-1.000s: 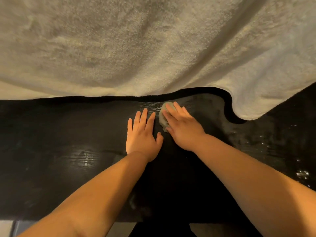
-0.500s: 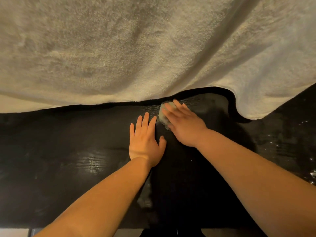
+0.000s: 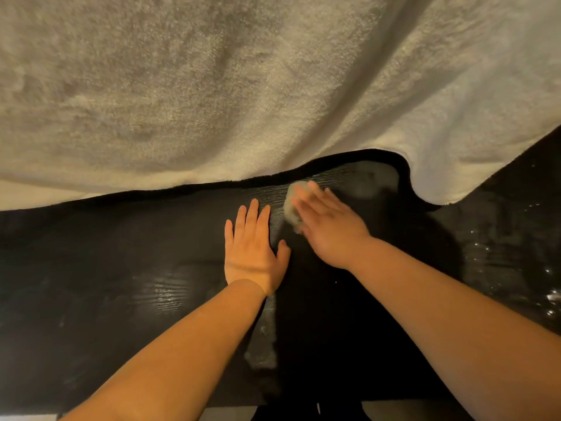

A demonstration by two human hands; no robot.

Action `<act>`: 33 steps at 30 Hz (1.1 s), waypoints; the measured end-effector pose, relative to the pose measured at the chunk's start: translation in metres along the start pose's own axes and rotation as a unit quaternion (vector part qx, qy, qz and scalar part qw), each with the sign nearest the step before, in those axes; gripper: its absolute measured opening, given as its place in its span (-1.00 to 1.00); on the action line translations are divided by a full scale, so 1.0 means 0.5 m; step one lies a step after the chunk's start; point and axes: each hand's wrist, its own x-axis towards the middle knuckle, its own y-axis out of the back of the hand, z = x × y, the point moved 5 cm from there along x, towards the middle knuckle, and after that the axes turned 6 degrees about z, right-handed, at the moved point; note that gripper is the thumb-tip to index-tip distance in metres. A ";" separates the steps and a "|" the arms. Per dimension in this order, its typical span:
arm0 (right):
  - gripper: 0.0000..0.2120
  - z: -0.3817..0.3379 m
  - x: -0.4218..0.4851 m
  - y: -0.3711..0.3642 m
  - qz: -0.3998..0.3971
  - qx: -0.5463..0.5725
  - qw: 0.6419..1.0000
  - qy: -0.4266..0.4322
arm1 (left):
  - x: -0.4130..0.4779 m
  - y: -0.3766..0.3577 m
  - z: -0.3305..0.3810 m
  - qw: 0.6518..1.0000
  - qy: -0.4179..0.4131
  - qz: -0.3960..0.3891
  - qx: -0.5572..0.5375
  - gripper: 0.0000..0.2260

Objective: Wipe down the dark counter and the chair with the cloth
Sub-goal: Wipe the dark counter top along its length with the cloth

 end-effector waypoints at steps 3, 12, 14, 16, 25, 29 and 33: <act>-0.48 0.106 -0.002 0.041 0.065 -0.035 0.990 -0.123 | 0.001 0.003 0.003 1.000 0.003 0.000 -0.002 -0.29; -0.38 0.051 -0.033 0.023 0.052 -0.025 0.989 -0.135 | -0.002 0.006 0.003 1.000 -0.004 0.015 -0.008 -0.31; -0.41 0.084 -0.065 0.028 0.045 -0.043 0.991 -0.116 | -0.002 0.007 0.002 1.000 -0.005 0.019 -0.014 -0.32; -0.40 0.147 -0.078 0.043 0.072 -0.064 0.982 -0.163 | -0.003 0.007 0.001 1.000 -0.007 0.022 -0.019 -0.31; -0.36 0.127 -0.087 0.050 0.107 -0.062 0.963 -0.241 | -0.004 0.004 0.002 0.999 -0.014 0.023 -0.023 -0.30; -0.39 0.141 -0.160 0.064 0.084 -0.057 0.986 -0.135 | -0.003 0.006 0.001 0.999 -0.016 0.025 -0.018 -0.30; -0.42 0.258 -0.195 0.069 0.157 -0.068 0.953 -0.250 | -0.003 0.005 0.002 0.999 -0.018 0.024 -0.015 -0.30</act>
